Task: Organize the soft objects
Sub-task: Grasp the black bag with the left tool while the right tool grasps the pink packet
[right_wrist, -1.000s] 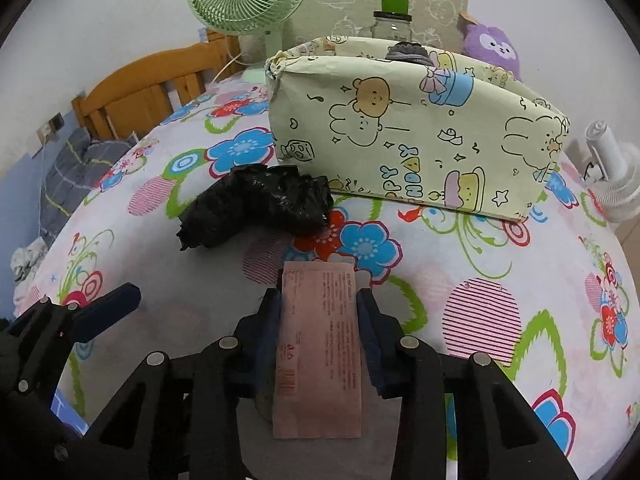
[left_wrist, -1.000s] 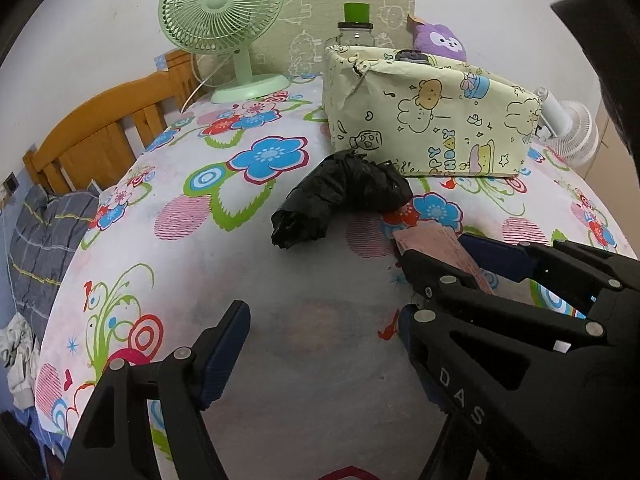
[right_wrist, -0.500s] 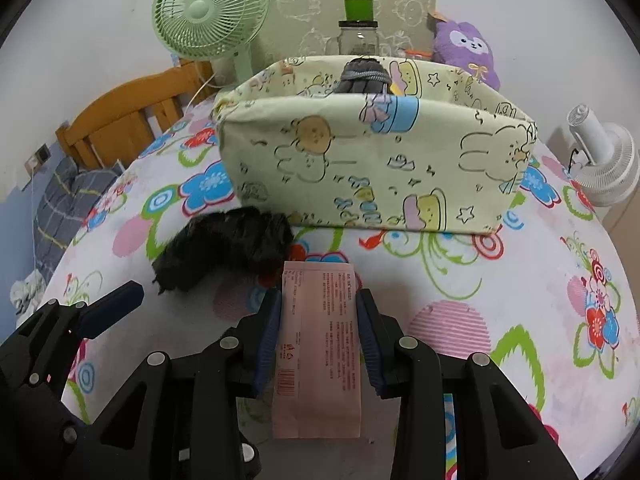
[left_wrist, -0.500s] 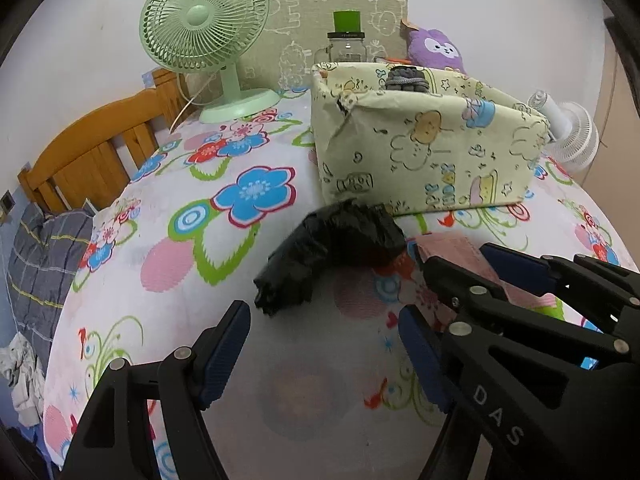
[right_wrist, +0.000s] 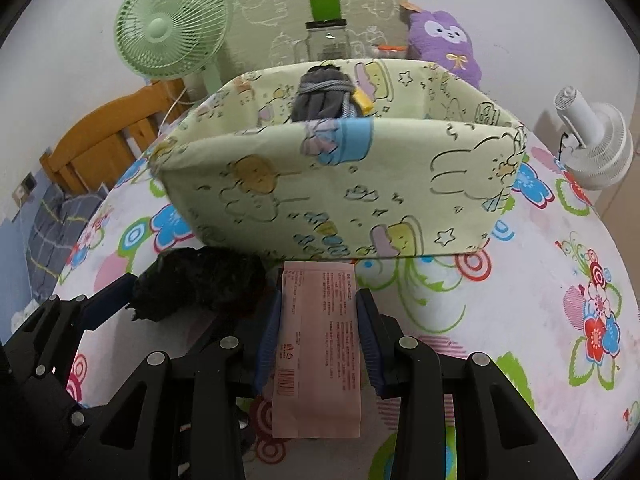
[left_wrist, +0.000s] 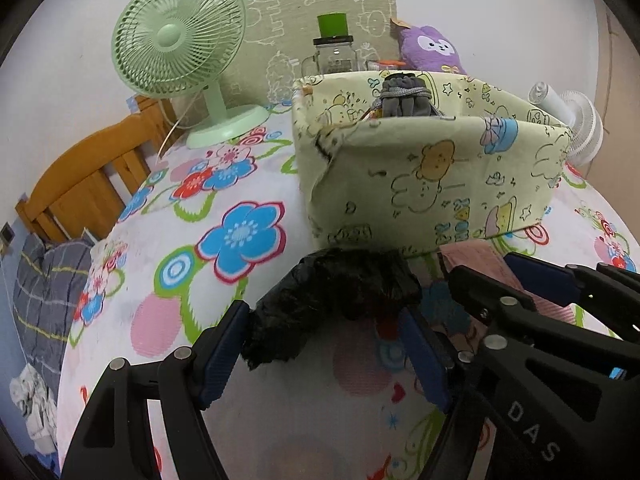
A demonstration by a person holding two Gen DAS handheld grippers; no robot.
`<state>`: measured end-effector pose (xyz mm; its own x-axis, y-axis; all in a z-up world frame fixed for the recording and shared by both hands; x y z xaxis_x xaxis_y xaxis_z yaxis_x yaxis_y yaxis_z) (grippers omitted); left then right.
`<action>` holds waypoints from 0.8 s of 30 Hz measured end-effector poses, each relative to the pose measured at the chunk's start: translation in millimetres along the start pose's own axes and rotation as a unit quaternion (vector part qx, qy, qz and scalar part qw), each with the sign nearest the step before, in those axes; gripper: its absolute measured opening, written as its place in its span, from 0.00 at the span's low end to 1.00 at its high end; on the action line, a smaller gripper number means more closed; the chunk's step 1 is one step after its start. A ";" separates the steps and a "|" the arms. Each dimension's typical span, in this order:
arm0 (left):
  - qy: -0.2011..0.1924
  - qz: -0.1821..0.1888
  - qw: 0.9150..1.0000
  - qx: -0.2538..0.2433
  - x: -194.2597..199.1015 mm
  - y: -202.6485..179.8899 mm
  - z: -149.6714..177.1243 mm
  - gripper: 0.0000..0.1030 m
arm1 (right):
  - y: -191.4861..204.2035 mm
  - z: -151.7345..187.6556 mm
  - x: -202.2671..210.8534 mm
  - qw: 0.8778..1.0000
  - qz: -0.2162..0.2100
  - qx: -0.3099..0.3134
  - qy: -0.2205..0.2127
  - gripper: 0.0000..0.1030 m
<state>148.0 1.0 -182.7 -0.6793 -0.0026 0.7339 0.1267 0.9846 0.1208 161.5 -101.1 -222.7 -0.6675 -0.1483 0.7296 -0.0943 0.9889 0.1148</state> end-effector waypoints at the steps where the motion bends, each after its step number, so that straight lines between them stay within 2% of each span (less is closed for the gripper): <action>1: -0.001 0.001 1.000 -0.004 -1.3 -1.1 -1.7 0.76 | -1.8 -1.2 -0.5 1.000 0.001 -0.003 -0.001 0.39; 9: 0.012 0.017 0.999 -0.031 -18.0 -12.9 -9.7 0.77 | -18.0 -5.1 -8.8 1.000 0.009 -0.026 0.008 0.39; 13: 0.022 0.021 0.999 -0.029 -25.3 -13.4 -10.8 0.77 | -25.6 -2.6 -13.6 0.999 0.010 -0.038 0.018 0.39; 14: 0.022 0.020 0.999 -0.026 -26.0 -12.4 -11.4 0.75 | -27.0 -2.0 -14.7 0.999 0.009 -0.040 0.020 0.39; 18: 0.021 0.028 0.999 -0.026 -24.5 -15.7 -11.5 0.48 | -27.8 -4.5 -14.7 0.999 0.007 -0.039 0.014 0.39; 24: 0.022 0.028 0.999 -0.019 -21.1 -20.1 -8.2 0.39 | -26.1 -3.2 -12.8 0.999 0.001 -0.038 0.014 0.39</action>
<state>165.7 -20.2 -195.1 -0.6379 0.0433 0.7689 0.1913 0.9760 0.1038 174.9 -125.0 -232.9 -0.6460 -0.1472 0.7490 -0.0357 0.9860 0.1630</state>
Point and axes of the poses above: each gripper's, at about its wrist camera, not at the fingertips, and x roughly against the way its jaws point, y to its left, z to its underside, the point moved 3 cm from there along -x, roughly the way its jaws point
